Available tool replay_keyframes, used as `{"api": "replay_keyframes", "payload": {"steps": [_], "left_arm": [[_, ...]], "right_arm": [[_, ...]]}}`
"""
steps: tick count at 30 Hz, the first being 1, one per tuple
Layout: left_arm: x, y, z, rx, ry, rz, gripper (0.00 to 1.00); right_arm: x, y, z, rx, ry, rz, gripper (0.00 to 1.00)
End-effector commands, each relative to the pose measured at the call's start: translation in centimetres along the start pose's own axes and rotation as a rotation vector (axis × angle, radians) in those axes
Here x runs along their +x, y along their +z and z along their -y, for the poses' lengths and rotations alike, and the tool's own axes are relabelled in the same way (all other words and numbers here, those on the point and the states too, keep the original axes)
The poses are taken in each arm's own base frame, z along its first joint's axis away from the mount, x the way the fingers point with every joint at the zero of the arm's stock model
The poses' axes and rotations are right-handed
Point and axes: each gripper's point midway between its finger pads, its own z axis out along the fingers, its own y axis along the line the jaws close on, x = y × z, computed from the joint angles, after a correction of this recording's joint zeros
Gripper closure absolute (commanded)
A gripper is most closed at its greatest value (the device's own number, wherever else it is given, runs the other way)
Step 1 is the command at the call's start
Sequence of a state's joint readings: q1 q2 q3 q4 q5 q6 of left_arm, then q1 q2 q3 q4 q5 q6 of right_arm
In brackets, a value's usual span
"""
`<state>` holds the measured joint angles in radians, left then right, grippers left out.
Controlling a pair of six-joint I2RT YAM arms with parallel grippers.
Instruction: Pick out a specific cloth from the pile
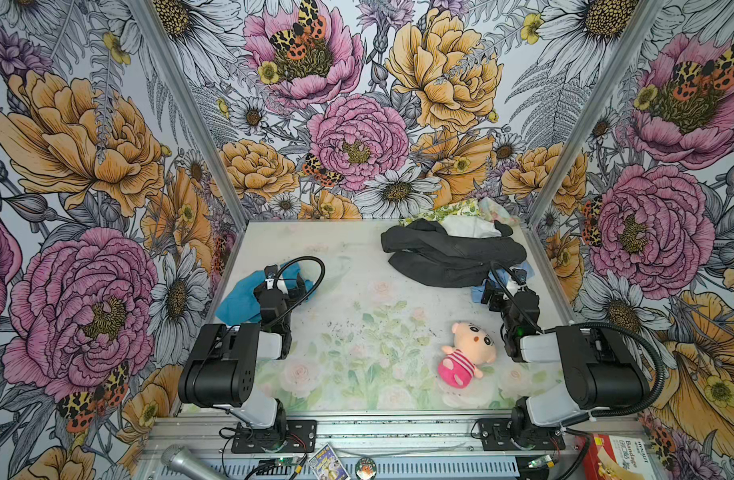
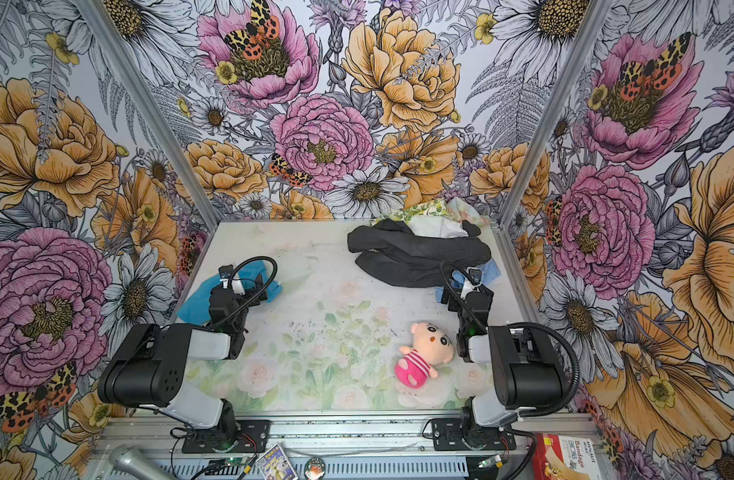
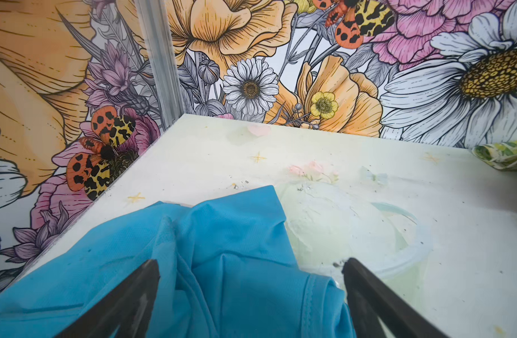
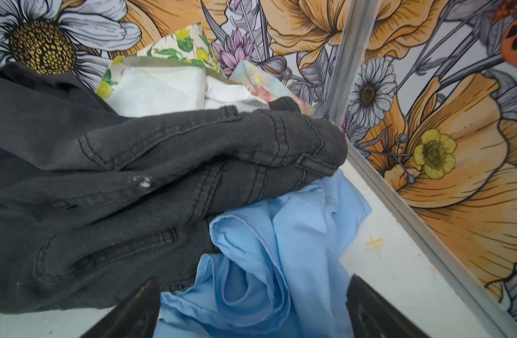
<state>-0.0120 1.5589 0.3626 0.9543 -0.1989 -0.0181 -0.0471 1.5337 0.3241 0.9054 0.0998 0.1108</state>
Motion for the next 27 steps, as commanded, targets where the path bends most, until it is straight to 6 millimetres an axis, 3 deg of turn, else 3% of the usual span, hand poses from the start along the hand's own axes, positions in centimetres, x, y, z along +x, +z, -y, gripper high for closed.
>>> {"api": "replay_keyframes", "payload": {"steps": [1, 27], "left_arm": [[-0.6, 0.06, -0.38, -0.035, 0.013, 0.014, 0.01], [-0.71, -0.01, -0.3, -0.033, 0.012, 0.019, 0.01]], "right_arm": [[-2.03, 1.01, -0.73, -0.018, -0.006, 0.03, 0.0], [-2.07, 0.93, -1.27, -0.045, -0.022, 0.033, 0.0]]}}
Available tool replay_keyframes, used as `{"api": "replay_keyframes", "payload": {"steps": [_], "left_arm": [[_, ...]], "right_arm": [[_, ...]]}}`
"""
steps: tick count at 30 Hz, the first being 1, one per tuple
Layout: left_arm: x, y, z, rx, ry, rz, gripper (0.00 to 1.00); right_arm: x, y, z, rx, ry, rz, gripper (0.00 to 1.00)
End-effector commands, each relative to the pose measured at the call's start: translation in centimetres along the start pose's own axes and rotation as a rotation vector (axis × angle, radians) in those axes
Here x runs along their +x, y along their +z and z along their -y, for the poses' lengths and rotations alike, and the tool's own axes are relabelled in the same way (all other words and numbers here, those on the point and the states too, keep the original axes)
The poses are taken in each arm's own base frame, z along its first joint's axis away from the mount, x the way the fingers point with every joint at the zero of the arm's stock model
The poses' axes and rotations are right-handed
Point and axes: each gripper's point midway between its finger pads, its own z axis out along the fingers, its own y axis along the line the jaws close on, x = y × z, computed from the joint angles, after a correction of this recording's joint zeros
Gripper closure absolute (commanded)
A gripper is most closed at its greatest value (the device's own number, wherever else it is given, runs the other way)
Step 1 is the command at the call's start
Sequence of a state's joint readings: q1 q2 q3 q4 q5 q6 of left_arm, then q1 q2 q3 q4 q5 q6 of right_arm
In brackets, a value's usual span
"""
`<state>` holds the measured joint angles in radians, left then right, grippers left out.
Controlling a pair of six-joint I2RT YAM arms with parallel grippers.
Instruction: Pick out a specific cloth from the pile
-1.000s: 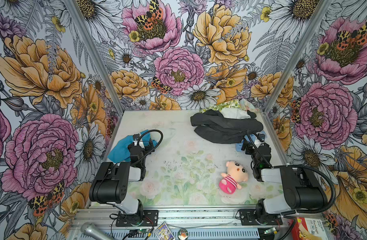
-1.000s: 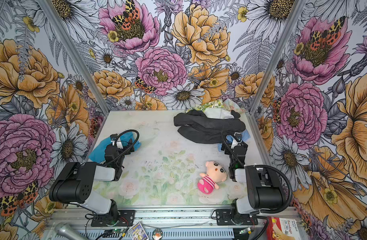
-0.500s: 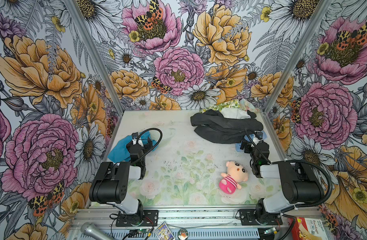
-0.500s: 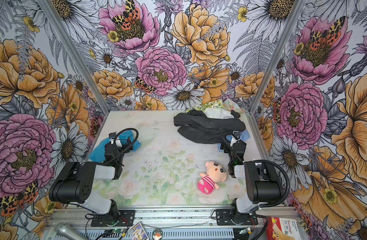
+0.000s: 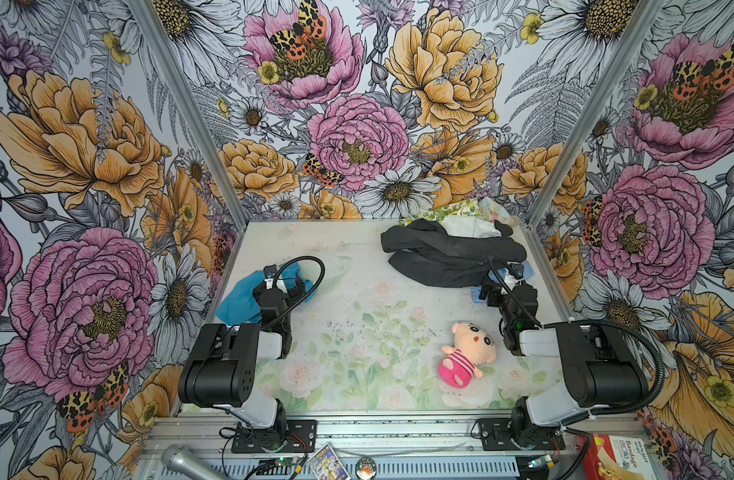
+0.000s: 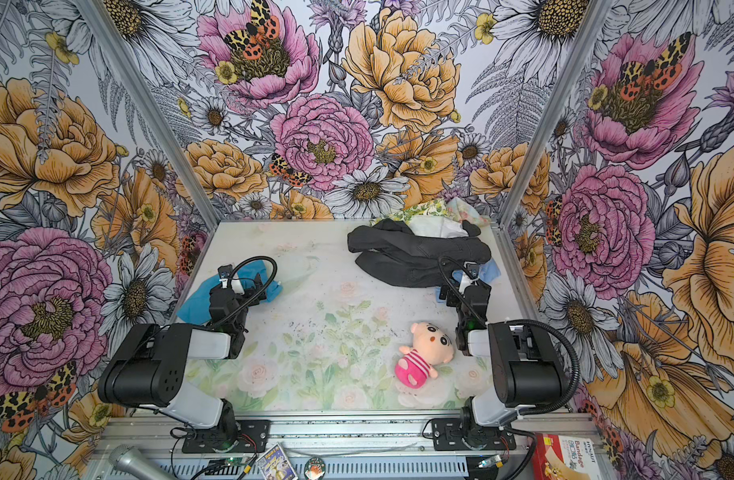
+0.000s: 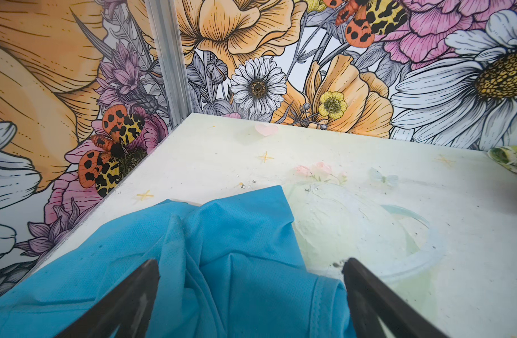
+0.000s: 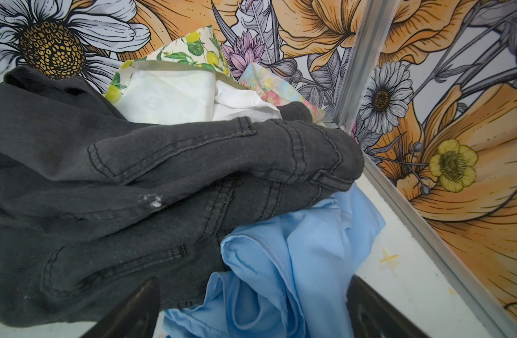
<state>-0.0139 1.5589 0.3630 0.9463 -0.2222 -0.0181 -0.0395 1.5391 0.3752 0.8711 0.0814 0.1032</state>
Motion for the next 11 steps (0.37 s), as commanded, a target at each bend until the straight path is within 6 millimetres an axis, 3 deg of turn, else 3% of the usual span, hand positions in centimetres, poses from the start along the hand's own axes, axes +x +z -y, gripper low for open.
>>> {"api": "replay_keyframes", "payload": {"steps": [1, 11], "left_arm": [[-0.86, -0.01, 0.06, -0.01, 0.01, 0.025, 0.01], [-0.83, -0.01, 0.01, -0.011, 0.01, 0.024, 0.01]], "right_arm": [[-0.85, 0.16, -0.47, -0.017, -0.013, 0.022, 0.0], [-0.82, 0.26, -0.83, -0.033, -0.022, 0.017, 0.0]]}}
